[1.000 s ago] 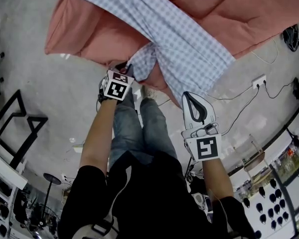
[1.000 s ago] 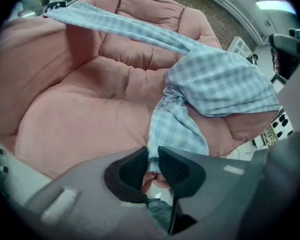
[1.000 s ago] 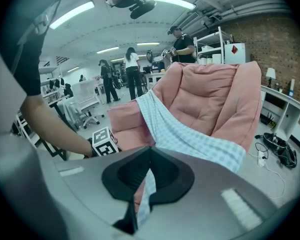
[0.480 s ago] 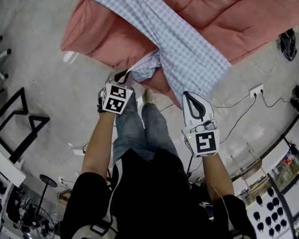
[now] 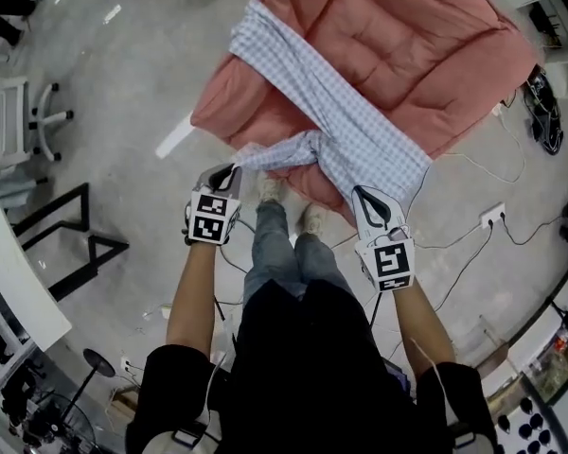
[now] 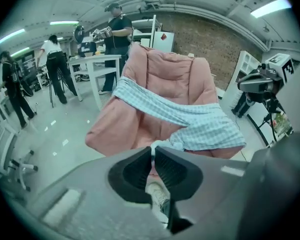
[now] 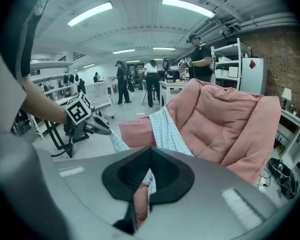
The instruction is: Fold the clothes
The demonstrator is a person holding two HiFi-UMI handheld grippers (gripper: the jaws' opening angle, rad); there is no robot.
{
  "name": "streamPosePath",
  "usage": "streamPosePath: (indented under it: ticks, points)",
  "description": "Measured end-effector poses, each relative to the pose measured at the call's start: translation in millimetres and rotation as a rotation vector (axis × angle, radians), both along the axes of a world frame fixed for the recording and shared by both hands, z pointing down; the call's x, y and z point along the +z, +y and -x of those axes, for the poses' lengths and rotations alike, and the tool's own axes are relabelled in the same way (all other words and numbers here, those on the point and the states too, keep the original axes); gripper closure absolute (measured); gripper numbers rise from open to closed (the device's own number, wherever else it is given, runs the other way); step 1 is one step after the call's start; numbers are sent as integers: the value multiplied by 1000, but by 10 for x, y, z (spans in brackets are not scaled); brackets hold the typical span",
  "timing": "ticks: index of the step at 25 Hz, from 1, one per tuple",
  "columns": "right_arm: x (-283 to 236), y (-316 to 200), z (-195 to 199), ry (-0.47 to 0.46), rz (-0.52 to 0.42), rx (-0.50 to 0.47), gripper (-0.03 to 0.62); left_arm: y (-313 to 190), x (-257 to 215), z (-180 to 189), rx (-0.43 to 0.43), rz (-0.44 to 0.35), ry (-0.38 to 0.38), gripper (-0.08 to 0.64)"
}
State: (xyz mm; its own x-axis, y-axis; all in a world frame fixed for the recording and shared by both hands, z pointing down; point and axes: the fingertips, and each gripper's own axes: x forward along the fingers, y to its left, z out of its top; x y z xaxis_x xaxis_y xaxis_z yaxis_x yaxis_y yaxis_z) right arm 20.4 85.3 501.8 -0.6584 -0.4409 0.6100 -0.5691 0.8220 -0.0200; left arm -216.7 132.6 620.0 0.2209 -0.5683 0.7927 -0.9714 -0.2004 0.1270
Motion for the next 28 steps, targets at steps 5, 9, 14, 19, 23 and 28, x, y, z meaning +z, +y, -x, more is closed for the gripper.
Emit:
streamPosePath:
  ticks: [5, 9, 14, 19, 23, 28]
  points:
    - [-253, -25, 256, -19, -16, -36, 588, -13, -519, 478, -16, -38, -72, 534]
    - [-484, -113, 494, -51, -35, -61, 588, -55, -953, 858, -42, -70, -103, 535]
    - [-700, -122, 952, -57, -61, -112, 588, -91, -1319, 1403, -42, -78, -116, 535]
    - [-671, -154, 1372, -14, -71, -90, 588, -254, -1467, 2061, -19, -98, -102, 535]
    - [-535, -255, 1727, 33, -52, -9, 588, -549, -1605, 2387, 95, -117, -64, 535]
    - [-581, -183, 2463, 35, -37, 114, 586, -885, -1758, 2752, 307, -131, -47, 535]
